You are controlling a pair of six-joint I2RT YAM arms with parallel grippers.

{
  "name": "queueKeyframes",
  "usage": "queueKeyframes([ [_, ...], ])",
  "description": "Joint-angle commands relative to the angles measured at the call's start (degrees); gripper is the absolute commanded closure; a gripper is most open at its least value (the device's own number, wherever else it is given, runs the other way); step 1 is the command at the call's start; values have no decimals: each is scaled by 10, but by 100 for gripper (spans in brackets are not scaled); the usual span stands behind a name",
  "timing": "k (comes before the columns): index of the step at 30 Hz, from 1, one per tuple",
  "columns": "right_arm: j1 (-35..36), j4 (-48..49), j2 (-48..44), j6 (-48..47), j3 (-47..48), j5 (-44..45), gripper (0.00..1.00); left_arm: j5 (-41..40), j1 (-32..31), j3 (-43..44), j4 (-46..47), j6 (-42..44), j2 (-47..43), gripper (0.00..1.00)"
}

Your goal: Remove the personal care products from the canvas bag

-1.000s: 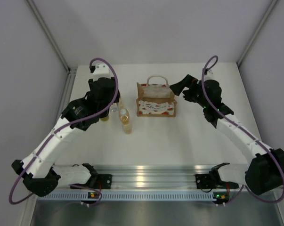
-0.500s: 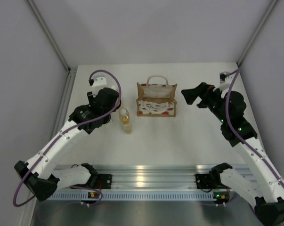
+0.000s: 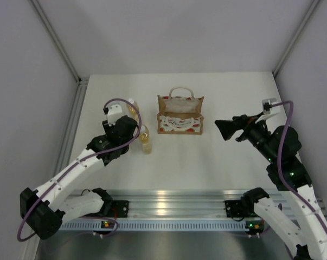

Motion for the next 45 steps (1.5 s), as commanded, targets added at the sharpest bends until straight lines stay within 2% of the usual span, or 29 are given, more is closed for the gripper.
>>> queueKeyframes([
  [1,3,-31,-21,-18,-5,-9,1,-41,5,-18,145,-8,-29,100],
  [14,3,-46,-52,-16,-26,-6,1,-42,12,-70,207,-27,13,100],
  [28,3,-52,-61,-18,-26,1,1,-12,12,-59,208,-26,75,100],
  [31,4,-52,-61,-17,-25,1,1,-6,12,-57,208,-23,85,85],
  [35,4,-53,-64,-19,-24,2,0,3,12,-55,208,-23,89,71],
  [36,3,-53,-64,-19,-25,2,1,4,12,-55,206,-22,89,57],
  [40,3,-53,-66,-22,-24,2,1,6,12,-53,205,-21,81,35],
  [45,3,-53,-65,-24,-24,5,0,10,12,-40,193,-14,58,22],
])
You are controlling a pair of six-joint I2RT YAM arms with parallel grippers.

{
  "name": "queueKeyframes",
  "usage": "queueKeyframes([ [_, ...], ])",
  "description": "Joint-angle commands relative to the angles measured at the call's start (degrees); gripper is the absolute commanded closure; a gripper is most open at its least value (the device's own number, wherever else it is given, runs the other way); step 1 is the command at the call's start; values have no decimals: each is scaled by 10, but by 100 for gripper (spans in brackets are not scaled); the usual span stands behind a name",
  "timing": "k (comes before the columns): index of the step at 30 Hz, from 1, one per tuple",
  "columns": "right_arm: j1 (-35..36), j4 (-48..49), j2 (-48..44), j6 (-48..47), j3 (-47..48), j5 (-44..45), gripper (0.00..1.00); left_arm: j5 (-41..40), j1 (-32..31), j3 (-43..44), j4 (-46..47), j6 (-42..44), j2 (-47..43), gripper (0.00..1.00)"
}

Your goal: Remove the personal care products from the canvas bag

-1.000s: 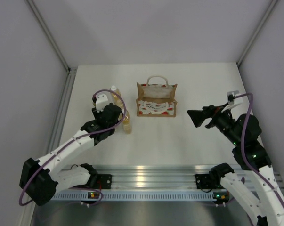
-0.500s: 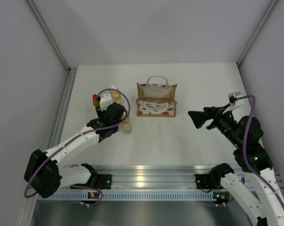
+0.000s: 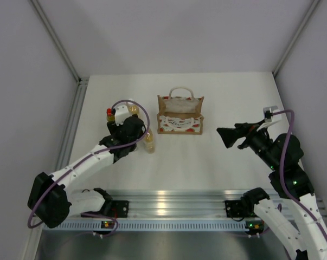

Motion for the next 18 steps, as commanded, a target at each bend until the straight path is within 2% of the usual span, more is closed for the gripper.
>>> queueKeyframes([
  [1,4,-3,-4,-12,1,5,1,2,2,36,24,0,-27,18],
  [9,3,-3,1,-16,2,12,0,-5,2,75,-39,8,-71,14],
  [14,4,-8,6,-26,4,30,0,-3,1,134,-95,25,-84,13],
  [16,3,-18,11,-35,9,46,1,1,1,158,-135,30,-80,2],
  [18,2,-27,12,-40,12,82,1,2,1,189,-160,36,-78,1],
])
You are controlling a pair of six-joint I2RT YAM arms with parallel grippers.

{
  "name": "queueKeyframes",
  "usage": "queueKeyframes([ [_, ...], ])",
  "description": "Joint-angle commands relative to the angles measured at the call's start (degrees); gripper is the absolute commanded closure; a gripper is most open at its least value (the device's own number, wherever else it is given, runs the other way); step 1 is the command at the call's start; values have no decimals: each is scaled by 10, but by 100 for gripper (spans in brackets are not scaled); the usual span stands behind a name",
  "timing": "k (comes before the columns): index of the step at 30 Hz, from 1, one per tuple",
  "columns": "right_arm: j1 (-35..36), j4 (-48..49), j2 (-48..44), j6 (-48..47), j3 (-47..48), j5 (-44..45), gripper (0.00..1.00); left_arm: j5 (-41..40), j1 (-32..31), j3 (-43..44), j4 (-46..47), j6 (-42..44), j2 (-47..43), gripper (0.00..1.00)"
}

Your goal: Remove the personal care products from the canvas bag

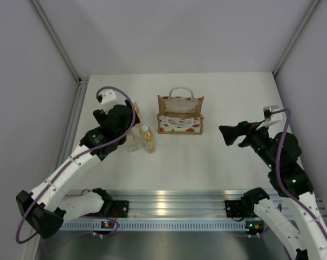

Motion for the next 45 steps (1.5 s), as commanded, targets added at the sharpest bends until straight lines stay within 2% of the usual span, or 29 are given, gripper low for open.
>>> queueKeyframes([
  [1,4,-29,4,-25,14,73,1,-5,2,56,-76,15,-6,1],
  [4,4,-40,-1,-38,16,151,0,-12,7,88,-119,14,-17,2],
  [9,3,-74,-15,-55,18,222,1,12,45,127,-175,31,-48,1],
  [16,4,-153,-22,-89,55,297,1,14,54,94,-219,84,-147,1],
  [23,6,-203,-23,-106,84,328,1,25,53,44,-241,111,-294,1],
  [28,7,-230,-35,-111,109,340,1,42,53,40,-265,145,-356,1],
  [33,7,-260,-55,-126,124,362,1,45,53,49,-291,141,-366,1],
  [38,7,-263,-92,-129,100,348,1,44,52,46,-292,140,-371,1],
  [45,7,-265,-96,-128,91,343,1,55,53,44,-292,136,-381,1],
])
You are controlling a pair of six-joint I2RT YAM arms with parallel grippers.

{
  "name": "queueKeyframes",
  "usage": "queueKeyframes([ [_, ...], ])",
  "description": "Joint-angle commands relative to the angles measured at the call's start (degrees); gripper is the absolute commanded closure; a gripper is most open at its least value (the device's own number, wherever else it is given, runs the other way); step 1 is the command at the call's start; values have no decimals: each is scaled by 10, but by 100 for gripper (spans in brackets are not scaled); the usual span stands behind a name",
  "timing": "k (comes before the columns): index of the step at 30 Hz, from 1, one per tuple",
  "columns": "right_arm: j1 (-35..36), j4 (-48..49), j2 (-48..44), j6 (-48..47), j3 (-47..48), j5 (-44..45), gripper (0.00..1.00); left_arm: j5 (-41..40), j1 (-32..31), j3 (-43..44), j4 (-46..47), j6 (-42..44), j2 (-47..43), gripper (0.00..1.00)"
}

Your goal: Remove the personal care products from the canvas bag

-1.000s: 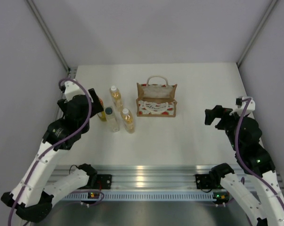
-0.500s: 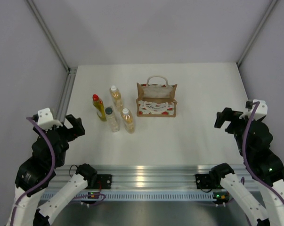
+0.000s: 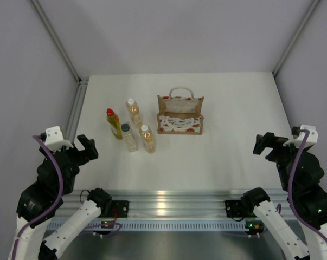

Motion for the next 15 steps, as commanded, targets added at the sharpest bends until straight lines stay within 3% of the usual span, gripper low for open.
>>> queueKeyframes([
  [1,8,-14,-1,-9,-2,2,1,4,2,0,-7,5,-16,1],
  [15,7,-15,10,-16,-1,-13,0,1,2,0,-7,5,-20,1],
])
